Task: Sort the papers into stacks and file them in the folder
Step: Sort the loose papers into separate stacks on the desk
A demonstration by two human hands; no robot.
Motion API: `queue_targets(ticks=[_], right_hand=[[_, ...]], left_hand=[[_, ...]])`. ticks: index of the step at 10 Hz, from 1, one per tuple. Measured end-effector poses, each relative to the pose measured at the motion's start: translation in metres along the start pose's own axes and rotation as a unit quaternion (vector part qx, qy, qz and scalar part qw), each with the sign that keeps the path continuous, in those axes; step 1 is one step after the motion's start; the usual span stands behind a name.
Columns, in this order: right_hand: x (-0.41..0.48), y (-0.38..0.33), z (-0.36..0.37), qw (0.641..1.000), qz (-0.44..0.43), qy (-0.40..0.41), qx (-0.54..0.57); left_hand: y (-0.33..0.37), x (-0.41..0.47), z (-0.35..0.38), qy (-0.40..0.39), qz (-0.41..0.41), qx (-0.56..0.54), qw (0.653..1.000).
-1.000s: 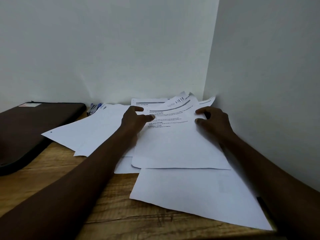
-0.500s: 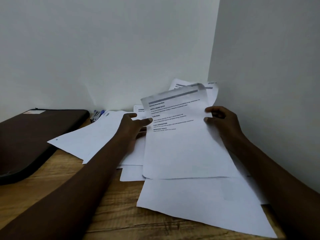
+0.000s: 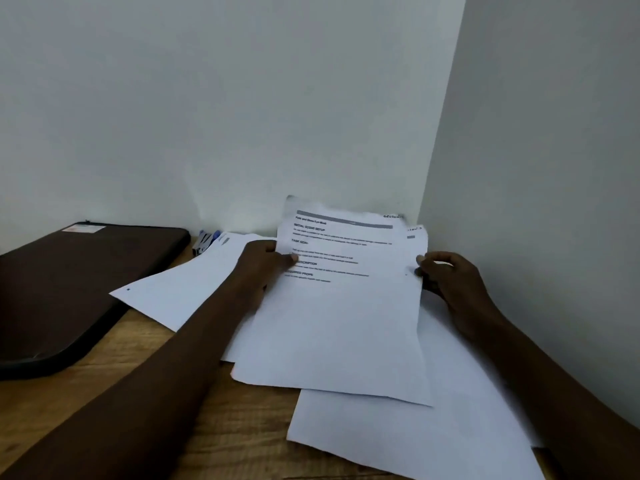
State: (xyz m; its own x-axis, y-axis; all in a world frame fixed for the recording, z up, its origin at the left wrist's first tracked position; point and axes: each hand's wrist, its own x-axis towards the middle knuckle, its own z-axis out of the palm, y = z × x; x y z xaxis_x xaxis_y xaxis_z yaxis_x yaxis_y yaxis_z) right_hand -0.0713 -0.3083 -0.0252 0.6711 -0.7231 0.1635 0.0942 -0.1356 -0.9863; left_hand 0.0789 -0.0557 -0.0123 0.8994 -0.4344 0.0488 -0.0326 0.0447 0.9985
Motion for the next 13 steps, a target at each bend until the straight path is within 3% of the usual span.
queue_targets(ticks=[2, 3, 4, 5, 6, 7, 8, 9, 10, 11, 12, 13], right_hand=[[-0.010, 0.001, -0.003, 0.991, -0.024, 0.010, -0.132], [-0.014, -0.002, 0.001, 0.985, -0.034, 0.030, -0.167], [-0.021, -0.013, 0.008, 0.999, 0.044, -0.021, -0.012], [-0.032, -0.027, 0.018, 0.985, 0.099, -0.139, -0.013], [-0.040, -0.033, 0.025, 0.971, 0.101, -0.201, -0.085], [-0.041, -0.033, 0.029, 0.981, 0.066, -0.150, -0.105], [-0.032, -0.032, 0.029, 0.989, -0.001, -0.040, -0.144], [-0.020, -0.053, 0.021, 0.937, -0.146, 0.133, -0.289], [-0.021, -0.082, 0.015, 0.876, -0.246, 0.240, -0.338], [-0.005, -0.105, -0.004, 0.841, -0.309, 0.332, -0.296], [0.011, -0.125, -0.017, 0.820, -0.309, 0.406, -0.260], [0.022, -0.134, -0.012, 0.835, -0.321, 0.362, -0.264]], left_hand=[[0.006, 0.018, -0.016, 0.029, 0.021, 0.065, 0.997], [-0.008, 0.019, -0.028, 0.017, 0.015, 0.005, 1.000], [-0.018, 0.024, -0.040, 0.003, -0.007, -0.045, 0.999], [-0.022, 0.027, -0.042, 0.009, -0.002, -0.064, 0.998], [-0.026, 0.026, -0.032, -0.011, -0.009, -0.058, 0.998], [-0.032, 0.029, -0.029, 0.008, 0.007, -0.008, 1.000], [-0.032, 0.029, -0.031, 0.035, 0.017, -0.015, 0.999], [-0.025, 0.027, -0.032, 0.042, 0.009, -0.019, 0.999], [-0.022, 0.027, -0.031, 0.049, 0.010, -0.047, 0.998], [-0.024, 0.031, -0.033, 0.055, 0.019, -0.071, 0.996], [-0.028, 0.039, -0.040, 0.076, 0.025, -0.062, 0.995], [-0.030, 0.047, -0.053, 0.104, 0.021, -0.055, 0.993]])
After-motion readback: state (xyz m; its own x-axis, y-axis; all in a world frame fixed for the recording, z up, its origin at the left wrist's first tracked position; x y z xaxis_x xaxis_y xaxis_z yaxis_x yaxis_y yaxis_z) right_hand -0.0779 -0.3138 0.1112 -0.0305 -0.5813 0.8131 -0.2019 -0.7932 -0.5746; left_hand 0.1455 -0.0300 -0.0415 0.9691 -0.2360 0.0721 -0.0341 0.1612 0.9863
